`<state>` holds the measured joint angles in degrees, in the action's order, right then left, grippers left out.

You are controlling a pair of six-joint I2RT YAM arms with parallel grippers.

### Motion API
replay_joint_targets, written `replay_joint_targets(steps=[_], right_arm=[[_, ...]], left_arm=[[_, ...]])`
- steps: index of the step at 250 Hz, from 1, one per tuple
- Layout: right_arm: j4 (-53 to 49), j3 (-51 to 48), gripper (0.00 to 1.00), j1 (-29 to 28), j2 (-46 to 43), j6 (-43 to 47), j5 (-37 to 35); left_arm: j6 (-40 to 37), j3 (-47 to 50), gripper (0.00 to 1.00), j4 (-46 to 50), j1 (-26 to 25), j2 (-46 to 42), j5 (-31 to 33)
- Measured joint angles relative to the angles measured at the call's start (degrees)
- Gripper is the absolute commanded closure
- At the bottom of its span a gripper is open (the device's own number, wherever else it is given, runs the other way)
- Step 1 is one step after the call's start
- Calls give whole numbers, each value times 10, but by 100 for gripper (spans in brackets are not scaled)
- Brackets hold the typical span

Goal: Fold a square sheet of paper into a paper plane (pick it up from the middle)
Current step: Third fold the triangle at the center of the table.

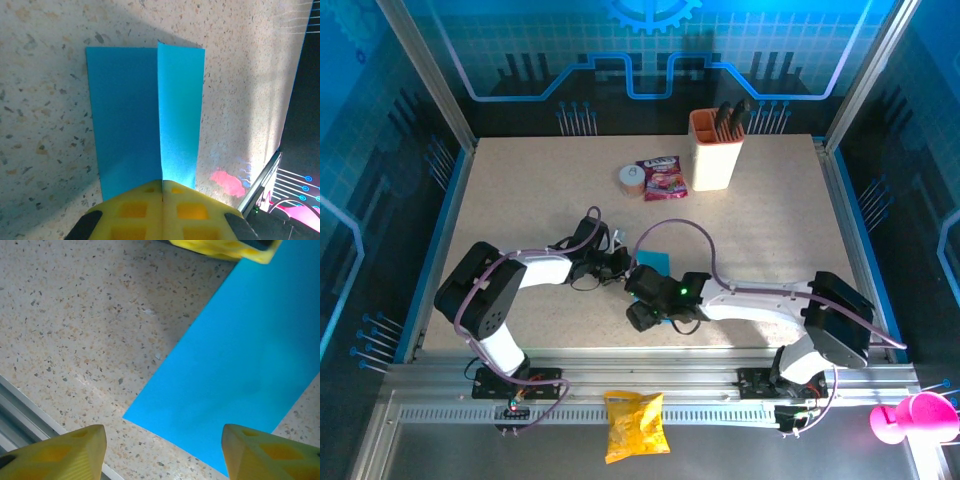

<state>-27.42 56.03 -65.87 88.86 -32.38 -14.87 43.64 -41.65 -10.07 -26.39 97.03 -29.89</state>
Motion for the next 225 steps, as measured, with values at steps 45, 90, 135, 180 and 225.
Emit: replay_joint_targets(steps=[45, 90, 135, 180, 225], right_arm=[[-22, 39, 33, -35, 59, -7, -45], [-32, 47, 34, -38, 89, -15, -66], [-36, 49, 39, -38, 100, -21, -77], [-39, 53, 45, -38, 102, -23, -77], [-44, 55, 60, -38, 101, -23, -85]], left_arm=[[0, 0, 100, 7, 0, 0, -2], [0, 0, 100, 8, 0, 1, -6], [0, 0, 100, 8, 0, 1, -6], [0, 0, 100, 8, 0, 2, -6], [0, 0, 100, 8, 2, 3, -6]])
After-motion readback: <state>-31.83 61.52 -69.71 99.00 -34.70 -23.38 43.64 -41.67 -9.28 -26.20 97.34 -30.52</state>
